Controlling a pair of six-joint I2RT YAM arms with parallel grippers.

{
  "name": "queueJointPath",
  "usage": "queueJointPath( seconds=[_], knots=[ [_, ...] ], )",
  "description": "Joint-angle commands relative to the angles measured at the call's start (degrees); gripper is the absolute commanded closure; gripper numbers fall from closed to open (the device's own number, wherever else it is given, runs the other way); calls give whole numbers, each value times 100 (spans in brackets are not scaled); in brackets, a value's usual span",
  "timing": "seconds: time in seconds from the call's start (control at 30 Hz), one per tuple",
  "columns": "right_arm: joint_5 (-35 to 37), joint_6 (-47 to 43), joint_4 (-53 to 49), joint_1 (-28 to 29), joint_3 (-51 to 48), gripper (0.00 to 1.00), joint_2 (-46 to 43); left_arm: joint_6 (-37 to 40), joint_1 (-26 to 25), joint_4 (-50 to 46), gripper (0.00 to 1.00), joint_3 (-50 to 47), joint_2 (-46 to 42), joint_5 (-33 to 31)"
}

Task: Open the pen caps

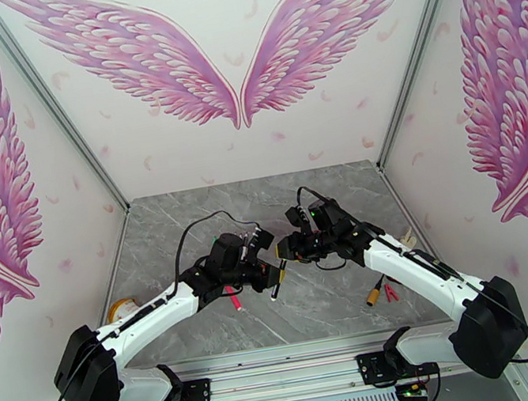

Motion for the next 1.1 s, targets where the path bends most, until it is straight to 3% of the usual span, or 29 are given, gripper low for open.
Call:
queueJointPath(
  seconds=[0.0, 0.33, 0.53, 0.67, 0.87, 1.07],
  knots=[
    [143, -2, 26, 45, 108, 70, -13, 10, -45, 33, 89, 212, 47, 90],
    [142, -35, 9, 45, 100, 83, -16, -61, -45, 108, 87, 212, 41, 76],
    [17, 85, 182, 44, 105, 87, -48, -345, -54, 582, 71, 38, 47, 243],
    [-46, 96, 193, 44, 129, 88, -53, -403, -54, 691, 65, -18, 124, 217],
    [-51, 103, 183, 44, 110, 88, -85, -430, -62, 695, 68, 28, 216, 235],
    [-55, 165, 271, 40, 84, 89, -110, -386, -62, 597, 81, 36, 235, 208]
  ],
)
